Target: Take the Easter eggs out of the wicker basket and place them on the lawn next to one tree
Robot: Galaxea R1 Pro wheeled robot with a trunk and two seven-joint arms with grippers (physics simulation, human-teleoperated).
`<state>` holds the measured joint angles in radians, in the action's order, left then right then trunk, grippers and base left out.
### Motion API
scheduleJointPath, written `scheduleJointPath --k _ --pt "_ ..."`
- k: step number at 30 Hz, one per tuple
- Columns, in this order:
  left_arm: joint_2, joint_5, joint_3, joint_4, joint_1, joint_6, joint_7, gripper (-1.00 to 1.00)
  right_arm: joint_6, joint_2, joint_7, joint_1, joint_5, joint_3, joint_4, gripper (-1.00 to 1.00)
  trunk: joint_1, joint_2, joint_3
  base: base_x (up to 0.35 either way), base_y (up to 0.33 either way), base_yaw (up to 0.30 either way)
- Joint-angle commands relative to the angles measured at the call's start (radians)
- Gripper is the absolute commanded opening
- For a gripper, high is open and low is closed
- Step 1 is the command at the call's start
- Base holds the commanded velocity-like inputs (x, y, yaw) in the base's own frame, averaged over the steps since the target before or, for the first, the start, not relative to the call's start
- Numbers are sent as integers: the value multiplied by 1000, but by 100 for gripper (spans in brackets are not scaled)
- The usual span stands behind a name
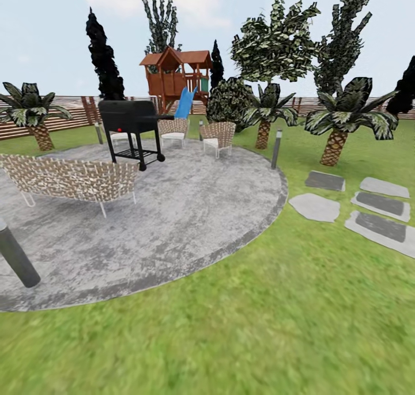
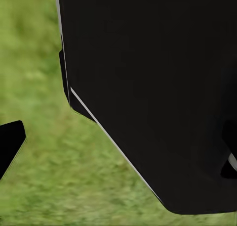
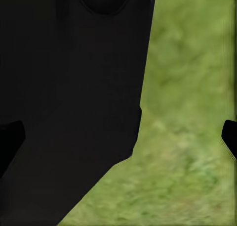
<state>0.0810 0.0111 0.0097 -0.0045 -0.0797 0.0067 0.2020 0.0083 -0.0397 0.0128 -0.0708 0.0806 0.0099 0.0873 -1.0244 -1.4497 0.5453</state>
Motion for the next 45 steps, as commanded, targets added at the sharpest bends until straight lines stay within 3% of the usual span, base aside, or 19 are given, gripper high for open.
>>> scheduleJointPath --k 1,26,45 --pt "0 1 1 0 0 0 4 100 1 0 1 -1 8 1 2 100 -1 0 1 337 0 -5" --pt "0 1 1 0 0 -2 4 100 2 1 3 -1 8 1 2 100 -1 0 1 336 0 -5" --pt "0 1 1 0 0 -1 4 100 2 1 4 -1 8 1 2 100 -1 0 1 336 0 -287"
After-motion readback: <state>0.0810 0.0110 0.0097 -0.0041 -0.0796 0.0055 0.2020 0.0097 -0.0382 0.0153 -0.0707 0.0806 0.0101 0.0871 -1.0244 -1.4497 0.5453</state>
